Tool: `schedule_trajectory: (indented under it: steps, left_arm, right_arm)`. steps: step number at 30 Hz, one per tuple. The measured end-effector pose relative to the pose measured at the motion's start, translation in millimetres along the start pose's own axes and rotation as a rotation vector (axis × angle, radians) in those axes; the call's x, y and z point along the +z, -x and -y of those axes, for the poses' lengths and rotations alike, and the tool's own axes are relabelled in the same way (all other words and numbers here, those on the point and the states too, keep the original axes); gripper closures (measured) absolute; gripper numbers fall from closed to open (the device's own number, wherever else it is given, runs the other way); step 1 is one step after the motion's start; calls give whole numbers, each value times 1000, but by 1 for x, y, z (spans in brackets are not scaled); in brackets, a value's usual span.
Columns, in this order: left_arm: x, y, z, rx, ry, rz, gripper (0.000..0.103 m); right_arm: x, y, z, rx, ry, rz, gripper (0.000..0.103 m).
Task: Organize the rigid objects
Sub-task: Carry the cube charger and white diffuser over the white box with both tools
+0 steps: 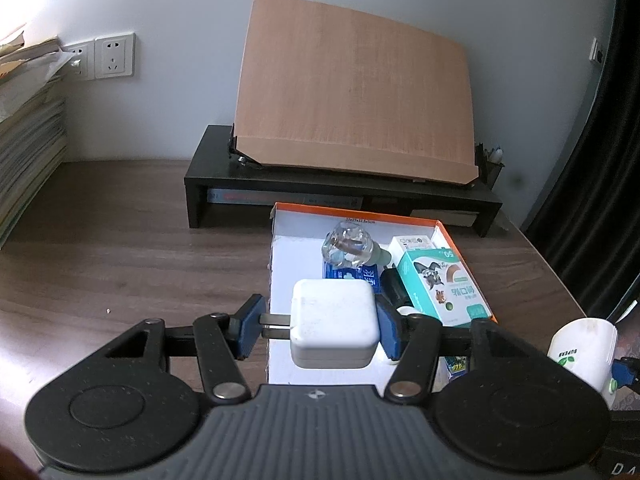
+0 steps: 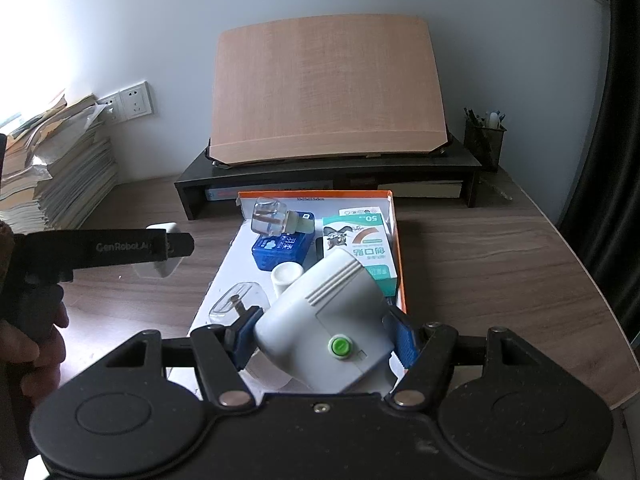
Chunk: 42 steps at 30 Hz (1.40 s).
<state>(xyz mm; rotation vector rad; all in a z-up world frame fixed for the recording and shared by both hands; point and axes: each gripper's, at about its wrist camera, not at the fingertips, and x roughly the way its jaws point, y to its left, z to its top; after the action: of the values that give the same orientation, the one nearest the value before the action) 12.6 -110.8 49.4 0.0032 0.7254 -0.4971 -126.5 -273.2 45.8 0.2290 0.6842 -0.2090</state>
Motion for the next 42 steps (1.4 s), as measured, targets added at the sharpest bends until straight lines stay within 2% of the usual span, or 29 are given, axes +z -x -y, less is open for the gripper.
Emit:
schedule_trajectory:
  steps: [22,42]
  left_arm:
    - [9,-17,-2,3,-2,-17,45]
    - [7,-34,9,-19,-29,-57,45]
  right_arm:
    - [14,-23,-3,13,12,-27,23]
    - [8,-31,7,0,-15,-60,23]
